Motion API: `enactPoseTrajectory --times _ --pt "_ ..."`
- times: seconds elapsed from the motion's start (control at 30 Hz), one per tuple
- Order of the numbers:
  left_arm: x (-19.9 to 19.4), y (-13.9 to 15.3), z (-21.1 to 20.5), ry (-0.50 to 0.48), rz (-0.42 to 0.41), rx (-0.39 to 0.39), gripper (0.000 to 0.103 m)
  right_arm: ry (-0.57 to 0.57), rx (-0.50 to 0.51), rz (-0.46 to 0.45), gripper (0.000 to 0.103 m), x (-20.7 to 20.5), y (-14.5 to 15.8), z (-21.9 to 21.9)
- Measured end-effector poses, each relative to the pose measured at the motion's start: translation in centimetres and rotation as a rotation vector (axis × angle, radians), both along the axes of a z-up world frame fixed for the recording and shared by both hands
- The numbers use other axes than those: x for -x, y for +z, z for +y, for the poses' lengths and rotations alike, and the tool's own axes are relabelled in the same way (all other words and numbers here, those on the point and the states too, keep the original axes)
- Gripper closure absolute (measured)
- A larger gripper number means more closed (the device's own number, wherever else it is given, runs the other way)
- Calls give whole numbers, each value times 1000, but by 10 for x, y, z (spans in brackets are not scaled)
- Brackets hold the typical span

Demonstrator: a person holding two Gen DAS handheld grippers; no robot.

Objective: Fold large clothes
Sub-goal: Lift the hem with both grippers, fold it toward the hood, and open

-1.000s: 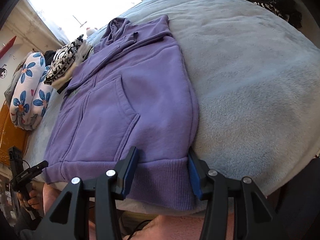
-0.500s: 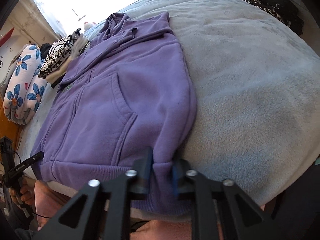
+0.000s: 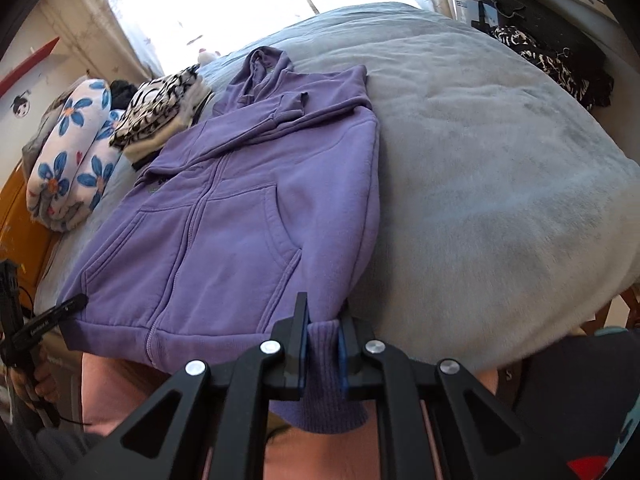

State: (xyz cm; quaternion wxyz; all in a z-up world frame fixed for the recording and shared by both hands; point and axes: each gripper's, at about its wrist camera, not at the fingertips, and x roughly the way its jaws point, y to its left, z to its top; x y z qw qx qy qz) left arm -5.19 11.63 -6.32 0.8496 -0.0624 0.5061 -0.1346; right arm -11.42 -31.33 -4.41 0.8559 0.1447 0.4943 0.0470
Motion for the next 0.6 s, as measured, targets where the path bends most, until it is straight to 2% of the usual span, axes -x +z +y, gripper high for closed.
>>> enactPoseTrajectory --times 0.13,0.3,0.47,0.6 --pt "12 3 13 5 54 29 91 3 -30 21 93 21 4 -2" --pt "5 13 10 -7 57 31 91 5 -33 13 93 24 10 -1" --pt "-20 23 13 -13 51 47 90 -3 -60 -31 93 6 21 -4" --pt "-50 40 15 -5 17 75 90 0 -69 -83 93 -23 38 -3"
